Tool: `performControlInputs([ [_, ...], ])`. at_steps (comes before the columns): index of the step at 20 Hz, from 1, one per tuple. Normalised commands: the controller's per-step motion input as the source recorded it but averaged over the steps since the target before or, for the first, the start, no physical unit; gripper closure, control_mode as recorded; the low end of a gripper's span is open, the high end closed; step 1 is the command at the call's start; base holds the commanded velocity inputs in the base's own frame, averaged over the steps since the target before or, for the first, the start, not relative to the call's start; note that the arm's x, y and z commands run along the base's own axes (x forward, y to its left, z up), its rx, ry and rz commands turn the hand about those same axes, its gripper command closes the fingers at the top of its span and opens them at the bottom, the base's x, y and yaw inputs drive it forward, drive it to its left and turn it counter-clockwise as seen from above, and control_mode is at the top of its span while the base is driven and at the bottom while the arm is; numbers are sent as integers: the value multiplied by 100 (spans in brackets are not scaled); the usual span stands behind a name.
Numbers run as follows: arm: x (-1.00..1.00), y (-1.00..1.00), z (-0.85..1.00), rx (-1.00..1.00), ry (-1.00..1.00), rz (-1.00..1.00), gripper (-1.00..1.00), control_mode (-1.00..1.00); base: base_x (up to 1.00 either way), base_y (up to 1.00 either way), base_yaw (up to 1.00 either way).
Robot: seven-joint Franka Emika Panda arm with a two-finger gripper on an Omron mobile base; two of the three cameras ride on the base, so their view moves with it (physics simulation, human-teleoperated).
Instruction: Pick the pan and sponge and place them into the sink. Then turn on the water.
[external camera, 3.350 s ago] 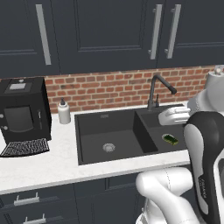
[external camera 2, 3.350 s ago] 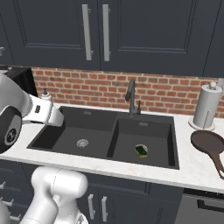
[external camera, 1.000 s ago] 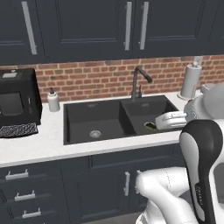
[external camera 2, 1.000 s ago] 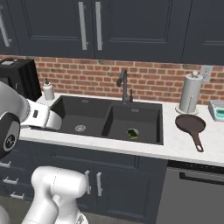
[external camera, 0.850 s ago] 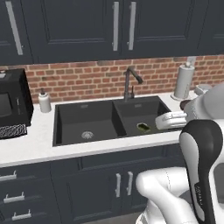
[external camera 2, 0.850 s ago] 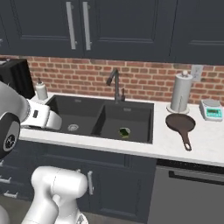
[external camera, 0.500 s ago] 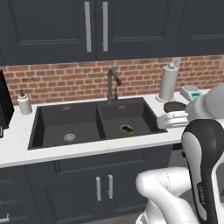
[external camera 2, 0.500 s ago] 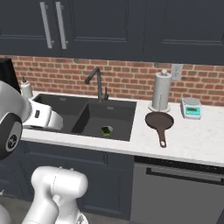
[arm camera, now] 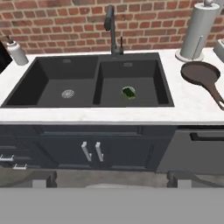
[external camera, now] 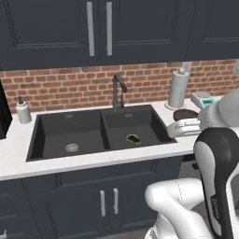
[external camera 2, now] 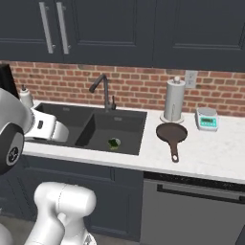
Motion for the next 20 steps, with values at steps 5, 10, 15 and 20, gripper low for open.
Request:
performControlInputs([
  [5,0,0,0,0,0,0,-100,100,51,0,0],
  [10,0,0,0,0,0,0,-100,100,65,-2,0],
  [15,0,0,0,0,0,0,-100,100,50,-2,0],
  [20,0,0,0,0,0,0,-100,100,42,0,0],
])
